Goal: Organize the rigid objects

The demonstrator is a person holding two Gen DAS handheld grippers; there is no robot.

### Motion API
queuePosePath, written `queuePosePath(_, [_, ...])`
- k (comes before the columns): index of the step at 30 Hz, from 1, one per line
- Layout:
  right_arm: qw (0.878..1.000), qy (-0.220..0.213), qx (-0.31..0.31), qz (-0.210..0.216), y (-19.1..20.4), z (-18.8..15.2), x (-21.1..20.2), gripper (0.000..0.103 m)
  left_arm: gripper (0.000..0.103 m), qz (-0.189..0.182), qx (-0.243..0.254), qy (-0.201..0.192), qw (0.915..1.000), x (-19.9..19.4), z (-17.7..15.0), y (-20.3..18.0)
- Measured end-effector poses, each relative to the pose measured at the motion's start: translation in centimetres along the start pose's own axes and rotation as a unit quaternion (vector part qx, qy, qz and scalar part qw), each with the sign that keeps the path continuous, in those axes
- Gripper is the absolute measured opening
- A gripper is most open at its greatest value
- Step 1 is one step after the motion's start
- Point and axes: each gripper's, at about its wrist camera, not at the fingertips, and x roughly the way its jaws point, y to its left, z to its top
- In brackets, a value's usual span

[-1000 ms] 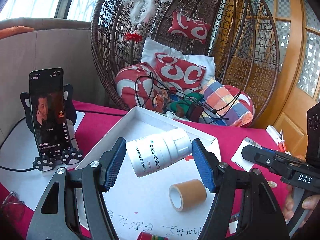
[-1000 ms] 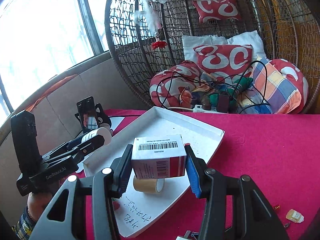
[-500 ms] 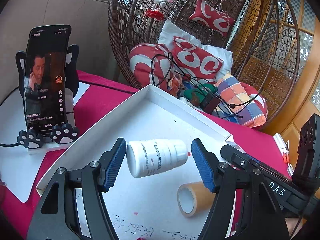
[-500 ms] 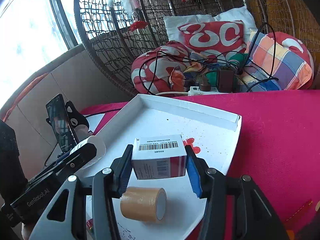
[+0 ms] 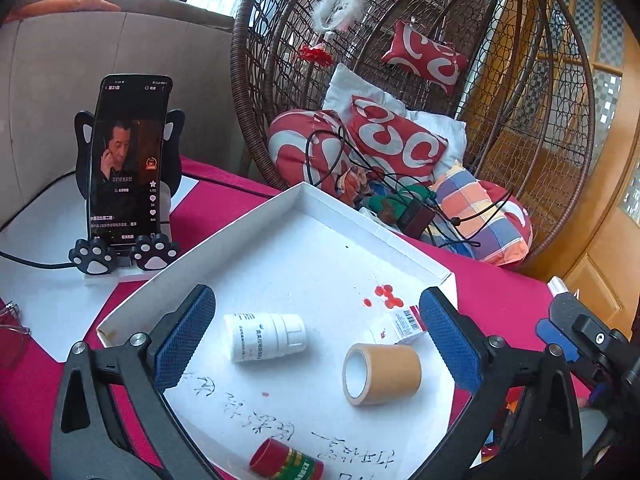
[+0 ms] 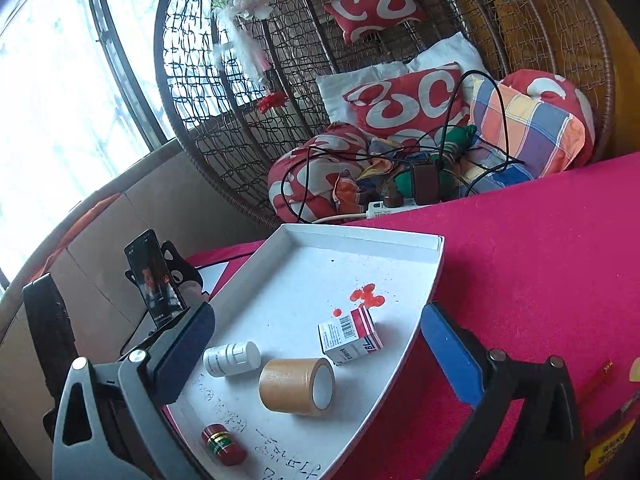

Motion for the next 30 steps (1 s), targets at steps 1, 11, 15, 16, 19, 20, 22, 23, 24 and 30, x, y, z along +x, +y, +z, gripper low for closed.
queuePosePath(1, [1.0, -0.01, -0.001, 0.004, -0.3, -0.1, -1.2, 0.103, 0.103, -0.005, 0.003, -0.004, 1.0, -0.6, -0.2, -0.3])
queuePosePath(11, [0.984, -0.168, 0.032, -0.047, -5.9, -0.3, -13.5, 0.103, 0.103, -0.089, 0.059, -0.006, 0.9942, -4.6, -2.2, -3.8])
queuePosePath(15, [0.976, -0.201, 0.04, -0.069, -7.5, -1.1, -16.0, 0.103, 0.103, -0.135, 0.105, 0.024, 0.985, -5.2, -4.6, -6.0])
queuePosePath(16, [0.976, -0.202, 0.037, -0.078, -7.8, -1.3, -16.2, 0.103, 0.103, -0.142, 0.119, 0.034, 0.9821, -5.2, -5.3, -6.8])
queuePosePath(19, [0.976, -0.188, 0.036, -0.1, -8.8, -1.9, -15.9, 0.103, 0.103, -0.164, 0.166, 0.07, 0.97, -5.0, -7.5, -9.3])
queuePosePath(20, [0.977, -0.18, 0.04, -0.105, -9.3, -2.1, -15.7, 0.103, 0.103, -0.171, 0.187, 0.082, 0.964, -4.9, -8.2, -10.2])
queuePosePath(22, [0.979, -0.163, 0.05, -0.111, -10.4, -2.7, -15.6, 0.103, 0.103, -0.178, 0.235, 0.103, 0.9499, -4.5, -9.8, -12.1])
queuePosePath(23, [0.98, -0.154, 0.057, -0.114, -10.9, -2.8, -15.4, 0.103, 0.103, -0.182, 0.258, 0.111, 0.9425, -4.3, -10.5, -12.9])
queuePosePath(24, [0.981, -0.146, 0.065, -0.114, -11.4, -3.0, -15.5, 0.103, 0.103, -0.187, 0.275, 0.116, 0.9359, -4.1, -11.1, -13.6])
queuePosePath(30, [0.978, -0.142, 0.089, -0.123, -13.8, -4.1, -16.5, 0.103, 0.102, -0.184, 0.289, 0.162, 0.9254, -1.5, -12.7, -15.2])
